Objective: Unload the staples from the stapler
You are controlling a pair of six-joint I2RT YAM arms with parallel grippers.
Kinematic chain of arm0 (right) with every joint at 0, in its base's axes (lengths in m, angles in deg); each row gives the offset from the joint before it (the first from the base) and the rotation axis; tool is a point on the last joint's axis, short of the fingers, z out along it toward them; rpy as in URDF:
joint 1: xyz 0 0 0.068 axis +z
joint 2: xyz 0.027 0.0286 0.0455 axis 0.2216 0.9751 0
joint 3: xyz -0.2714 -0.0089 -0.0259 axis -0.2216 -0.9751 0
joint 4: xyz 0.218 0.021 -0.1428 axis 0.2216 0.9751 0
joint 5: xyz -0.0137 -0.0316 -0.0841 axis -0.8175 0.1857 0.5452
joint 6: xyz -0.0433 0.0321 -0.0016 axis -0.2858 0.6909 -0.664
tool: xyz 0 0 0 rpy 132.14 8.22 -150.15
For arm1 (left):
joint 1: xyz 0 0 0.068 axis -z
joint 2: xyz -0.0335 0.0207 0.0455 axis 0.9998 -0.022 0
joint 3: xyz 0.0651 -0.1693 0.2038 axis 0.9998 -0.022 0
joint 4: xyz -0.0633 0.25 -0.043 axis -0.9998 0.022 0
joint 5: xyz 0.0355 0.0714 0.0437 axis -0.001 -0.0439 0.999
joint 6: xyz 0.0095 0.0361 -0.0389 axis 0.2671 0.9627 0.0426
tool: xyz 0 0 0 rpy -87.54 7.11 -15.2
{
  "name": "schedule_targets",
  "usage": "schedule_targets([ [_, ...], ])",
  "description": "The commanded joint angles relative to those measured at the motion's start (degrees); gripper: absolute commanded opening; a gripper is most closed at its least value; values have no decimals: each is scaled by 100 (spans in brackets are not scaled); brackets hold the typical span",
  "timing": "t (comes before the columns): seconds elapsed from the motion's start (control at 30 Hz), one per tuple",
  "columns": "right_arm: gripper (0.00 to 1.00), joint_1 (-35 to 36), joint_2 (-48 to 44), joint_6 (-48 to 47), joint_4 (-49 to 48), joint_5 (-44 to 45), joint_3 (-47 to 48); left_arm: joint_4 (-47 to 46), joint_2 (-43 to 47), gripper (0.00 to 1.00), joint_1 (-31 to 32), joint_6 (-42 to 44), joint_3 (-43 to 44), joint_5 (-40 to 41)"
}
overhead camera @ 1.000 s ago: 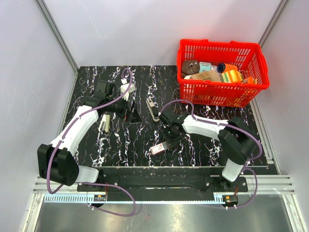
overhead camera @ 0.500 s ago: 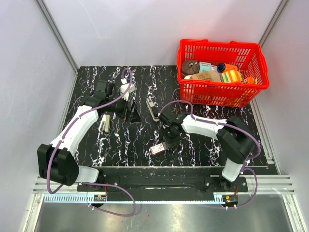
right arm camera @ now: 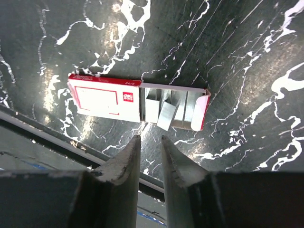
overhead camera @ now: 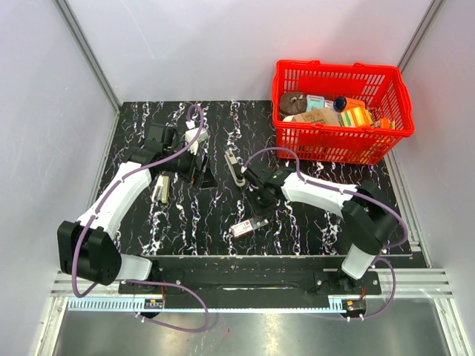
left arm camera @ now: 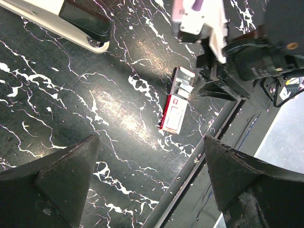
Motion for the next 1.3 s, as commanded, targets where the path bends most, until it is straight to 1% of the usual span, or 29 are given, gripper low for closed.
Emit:
schedule_targets([
  [0.0, 26, 57, -587, -73, 250, 184, 212, -67, 70, 95, 24, -6, 100, 89],
  [0.17, 11, 57, -702, 24, 180, 211, -130, -67, 79, 95, 24, -6, 74, 89],
  [0.33, 0, 57, -685, 155, -136, 18, -420, -50, 96, 95, 24, 11, 91, 89],
  [0.6, 0, 49, -509, 200, -435, -70, -456, -23, 79, 95, 24, 38, 91, 107],
  [0.93, 0, 48, -201, 173, -567, -62, -412, -23, 61, 95, 16, 64, 82, 98],
  [1.27, 0, 31, -96, 103, -681, 9, -491, -14, 61, 95, 24, 73, 91, 89],
])
